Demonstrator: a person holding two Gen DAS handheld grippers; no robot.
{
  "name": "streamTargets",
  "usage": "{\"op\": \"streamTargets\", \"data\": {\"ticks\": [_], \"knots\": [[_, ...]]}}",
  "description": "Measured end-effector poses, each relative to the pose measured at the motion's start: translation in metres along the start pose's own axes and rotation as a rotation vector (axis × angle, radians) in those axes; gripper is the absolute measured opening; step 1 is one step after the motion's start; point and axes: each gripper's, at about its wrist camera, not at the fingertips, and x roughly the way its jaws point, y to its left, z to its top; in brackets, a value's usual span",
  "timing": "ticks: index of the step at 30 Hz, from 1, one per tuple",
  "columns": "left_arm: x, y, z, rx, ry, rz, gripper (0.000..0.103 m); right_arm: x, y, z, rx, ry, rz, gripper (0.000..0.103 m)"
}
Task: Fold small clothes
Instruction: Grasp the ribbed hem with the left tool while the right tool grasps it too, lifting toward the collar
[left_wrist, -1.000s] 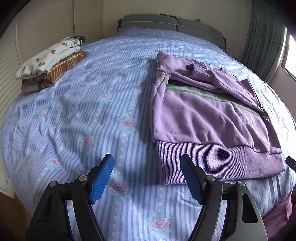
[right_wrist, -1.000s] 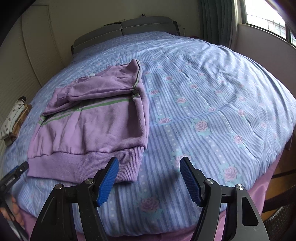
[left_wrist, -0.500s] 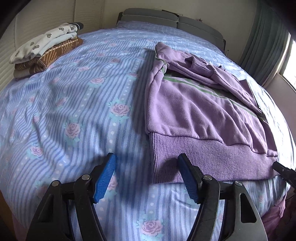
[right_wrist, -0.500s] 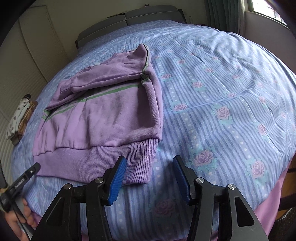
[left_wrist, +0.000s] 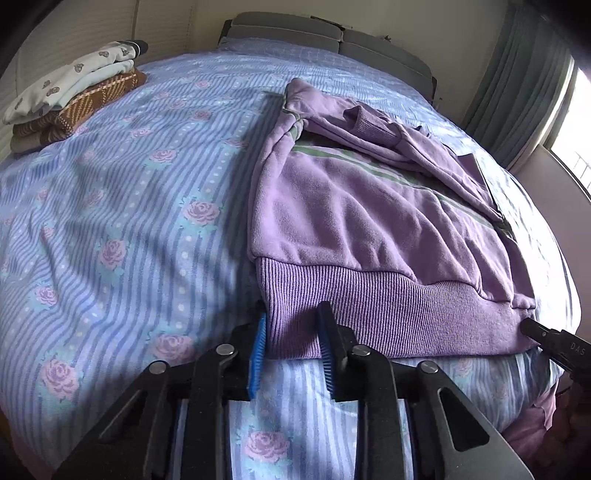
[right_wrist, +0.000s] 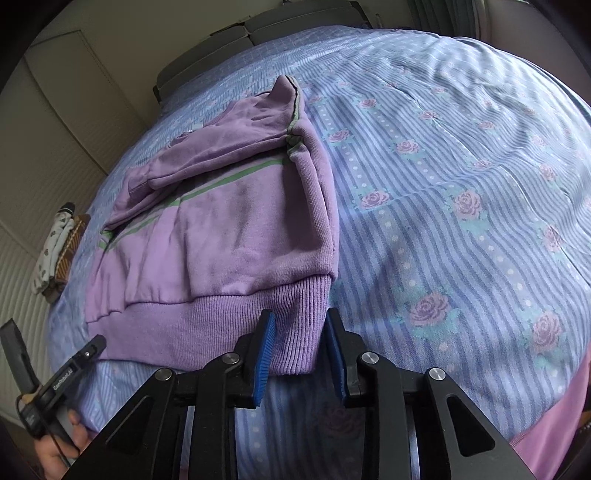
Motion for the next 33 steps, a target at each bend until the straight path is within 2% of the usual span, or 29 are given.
{"op": "streamTargets", "data": {"ticks": [2, 6, 12, 18, 27, 33], "knots": [[-0.001, 0.0, 0.0, 0.003, -0.001, 0.002, 0.012, 0.001, 0.0, 0.001, 0.004, 0.008, 0.013, 0.017], [-0.008, 0.001, 0.002, 0.0, -0.003, -0.013, 0.008, -0.009, -0.002, 0.001, 0.027, -0.011, 0.044, 0.011], [-0.034, -0.002, 0.004, -0.01, -0.04, -0.027, 0.007, -0.032, 0.004, -0.002, 0.007, -0.044, 0.048, 0.01], [-0.058, -0.004, -0.003, 0.02, -0.039, -0.029, 0.007, -0.057, 0.001, -0.006, 0.031, -0.068, 0.075, 0.01], [-0.104, -0.002, -0.027, 0.033, -0.046, -0.051, 0.007, -0.097, -0.001, -0.042, 0.06, -0.08, 0.104, 0.01], [-0.114, -0.004, -0.014, 0.012, -0.105, -0.063, 0.007, -0.11, -0.001, -0.036, 0.087, -0.158, 0.142, 0.01]]}}
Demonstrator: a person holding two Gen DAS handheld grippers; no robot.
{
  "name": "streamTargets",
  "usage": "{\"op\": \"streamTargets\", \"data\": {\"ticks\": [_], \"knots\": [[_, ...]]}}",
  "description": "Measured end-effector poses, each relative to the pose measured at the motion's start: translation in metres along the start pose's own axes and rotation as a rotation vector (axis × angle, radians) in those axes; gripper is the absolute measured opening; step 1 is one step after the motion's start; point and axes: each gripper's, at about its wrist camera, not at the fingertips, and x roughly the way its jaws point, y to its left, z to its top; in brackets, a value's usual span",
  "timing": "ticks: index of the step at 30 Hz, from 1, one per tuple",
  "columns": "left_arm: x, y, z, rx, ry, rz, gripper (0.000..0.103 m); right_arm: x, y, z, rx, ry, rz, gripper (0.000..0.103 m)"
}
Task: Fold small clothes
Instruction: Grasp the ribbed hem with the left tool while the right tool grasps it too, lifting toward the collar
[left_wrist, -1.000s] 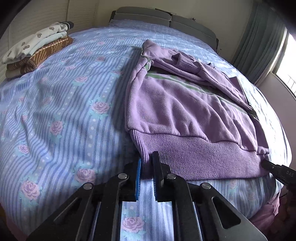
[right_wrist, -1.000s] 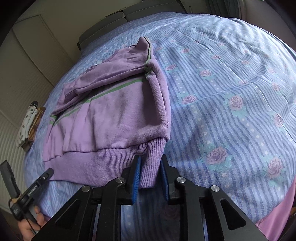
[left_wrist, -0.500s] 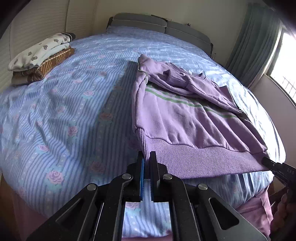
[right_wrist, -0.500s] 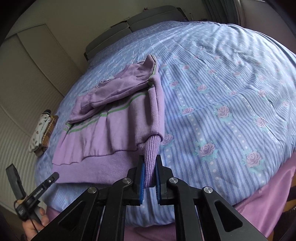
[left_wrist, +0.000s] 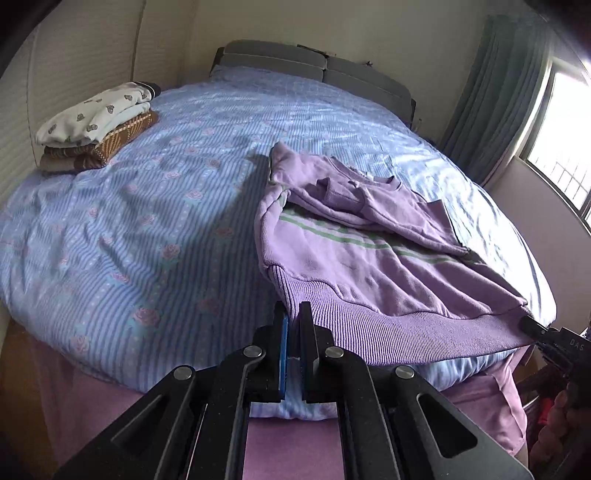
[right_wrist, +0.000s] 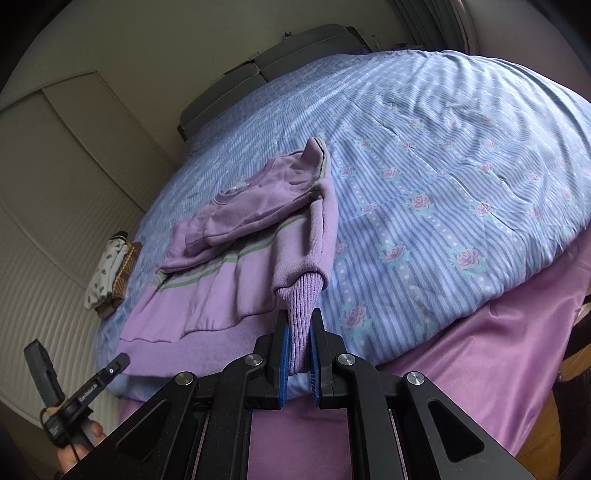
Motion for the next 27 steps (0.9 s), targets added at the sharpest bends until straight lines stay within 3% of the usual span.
{"op": "streamTargets", "data": {"ticks": [12, 19, 27], "knots": [[0.032, -0.003, 0.104, -0.104, -0.153, -0.052, 0.007, 0.028, 0.028, 0.088, 0.0, -0.163, 0.043, 0.01], [0.1, -0.006, 0.169, -0.145, -0.126, -0.049, 0.007, 0.093, 0.031, 0.152, 0.045, -0.164, 0.043, 0.01], [0.187, -0.002, 0.207, -0.133, -0.075, 0.009, 0.007, 0.179, 0.017, 0.194, 0.096, -0.097, 0.007, 0.01]]}}
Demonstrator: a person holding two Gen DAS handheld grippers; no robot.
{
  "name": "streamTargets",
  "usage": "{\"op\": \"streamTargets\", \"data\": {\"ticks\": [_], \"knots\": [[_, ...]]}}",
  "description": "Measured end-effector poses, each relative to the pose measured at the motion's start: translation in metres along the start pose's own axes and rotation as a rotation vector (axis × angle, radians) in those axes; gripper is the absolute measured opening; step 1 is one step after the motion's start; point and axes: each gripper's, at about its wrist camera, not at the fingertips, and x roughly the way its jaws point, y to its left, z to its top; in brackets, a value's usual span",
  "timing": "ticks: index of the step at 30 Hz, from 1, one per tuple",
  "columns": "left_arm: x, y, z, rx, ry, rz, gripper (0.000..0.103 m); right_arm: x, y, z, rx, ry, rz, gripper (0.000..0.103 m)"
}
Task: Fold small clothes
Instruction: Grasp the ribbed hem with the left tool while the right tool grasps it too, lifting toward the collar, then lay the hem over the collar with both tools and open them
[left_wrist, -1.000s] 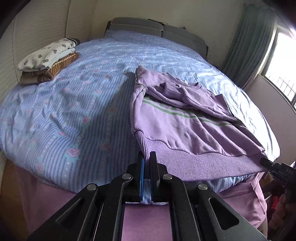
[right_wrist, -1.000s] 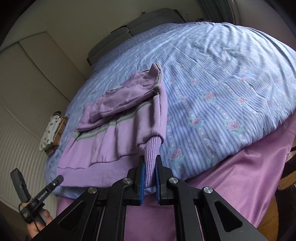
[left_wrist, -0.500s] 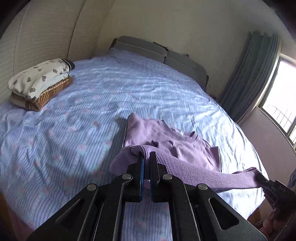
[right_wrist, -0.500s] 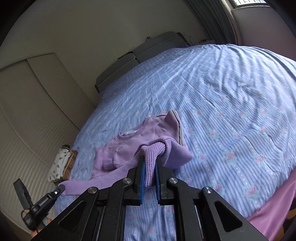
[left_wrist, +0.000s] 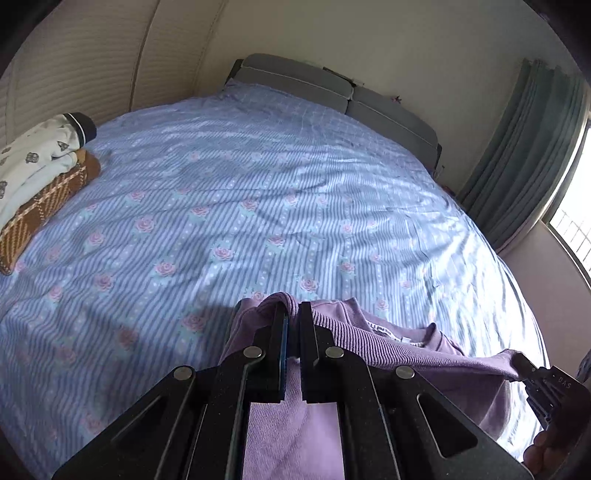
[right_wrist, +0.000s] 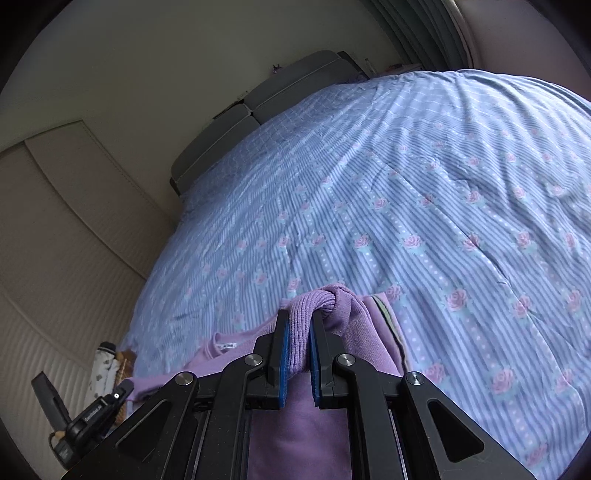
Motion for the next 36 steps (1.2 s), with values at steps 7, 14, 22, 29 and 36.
{"op": "streamTargets", "data": {"ticks": [7, 14, 22, 29, 36], "knots": [[0.054, 0.005, -0.001, 0.014, 0.045, 0.033, 0.007, 0.058, -0.013, 0.005, 0.012, 0.063, -0.053, 0.01], [0.065, 0.001, -0.004, 0.066, 0.047, 0.046, 0.009, 0.082, -0.013, 0.0, -0.035, 0.1, -0.09, 0.012], [0.03, -0.005, -0.003, 0.122, -0.023, 0.08, 0.054, 0.063, 0.005, -0.001, -0.125, 0.063, -0.103, 0.04], [0.02, -0.007, 0.0, 0.13, -0.021, 0.064, 0.054, 0.032, 0.016, 0.003, -0.197, -0.04, -0.168, 0.069], [0.043, -0.032, -0.01, 0.192, 0.106, -0.057, 0.055, 0.044, 0.036, -0.005, -0.31, 0.005, -0.106, 0.069]]}}
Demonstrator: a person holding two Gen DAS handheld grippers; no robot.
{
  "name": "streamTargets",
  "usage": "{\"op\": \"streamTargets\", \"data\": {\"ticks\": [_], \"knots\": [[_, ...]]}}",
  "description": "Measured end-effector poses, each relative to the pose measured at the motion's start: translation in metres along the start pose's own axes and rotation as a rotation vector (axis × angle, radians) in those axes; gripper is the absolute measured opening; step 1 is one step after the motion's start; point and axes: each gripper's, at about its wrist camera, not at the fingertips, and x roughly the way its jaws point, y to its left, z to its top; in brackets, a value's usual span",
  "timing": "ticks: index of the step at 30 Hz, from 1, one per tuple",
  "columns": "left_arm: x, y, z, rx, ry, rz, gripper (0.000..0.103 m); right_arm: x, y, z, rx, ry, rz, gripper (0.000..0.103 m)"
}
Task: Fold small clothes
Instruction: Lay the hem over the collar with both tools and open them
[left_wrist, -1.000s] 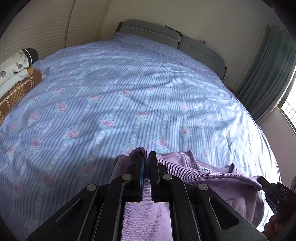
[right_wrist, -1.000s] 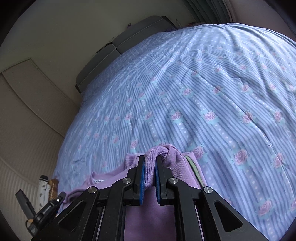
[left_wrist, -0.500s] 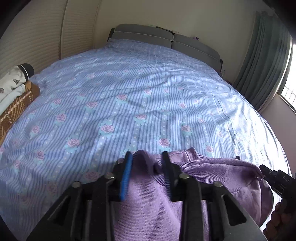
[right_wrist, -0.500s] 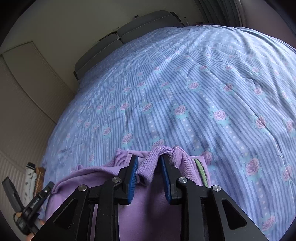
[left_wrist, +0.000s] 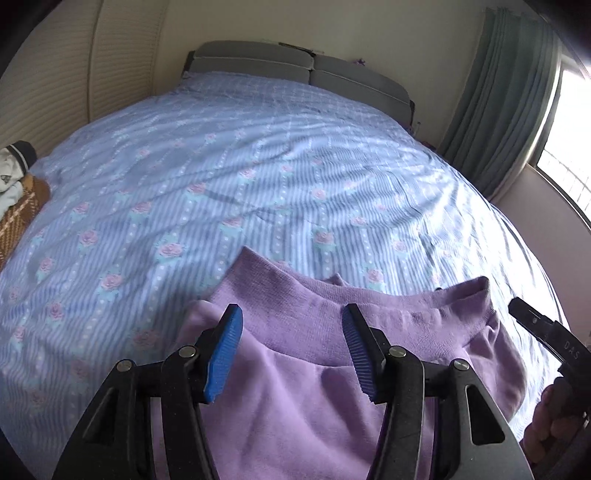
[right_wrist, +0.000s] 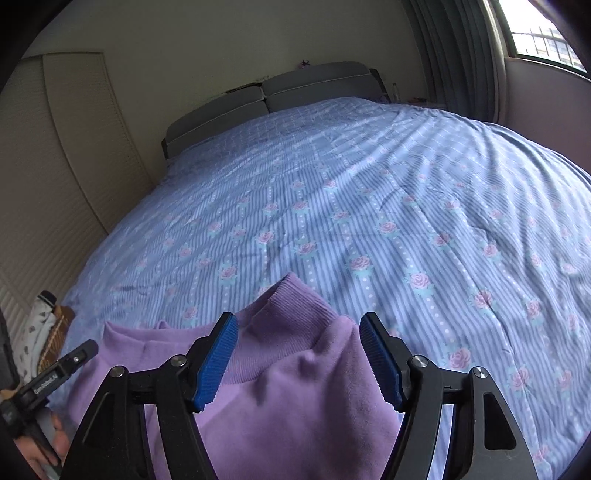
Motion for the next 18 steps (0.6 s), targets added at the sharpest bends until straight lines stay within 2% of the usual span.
{"op": "streamTargets", "data": {"ticks": [4, 7, 9, 14, 18], "knots": [[0.027, 0.002, -0.004, -0.01, 0.081, -0.014, 0.056, 0.026, 0.011, 0.0, -0.072, 0.072, 0.047, 0.069], [0.035, 0.011, -0.005, -0.046, 0.09, -0.031, 0.055, 0.047, 0.008, -0.002, -0.079, 0.128, 0.032, 0.069], [0.037, 0.012, -0.004, -0.044, 0.084, -0.023, 0.055, 0.056, -0.004, -0.005, -0.033, 0.157, 0.037, 0.066], [0.046, 0.012, -0.007, -0.011, 0.07, 0.007, 0.055, 0.062, -0.027, -0.009, 0.078, 0.153, 0.057, 0.056], [0.038, 0.003, -0.006, 0.012, 0.062, 0.029, 0.058, 0.056, -0.019, -0.012, 0.065, 0.151, 0.004, 0.053]]}}
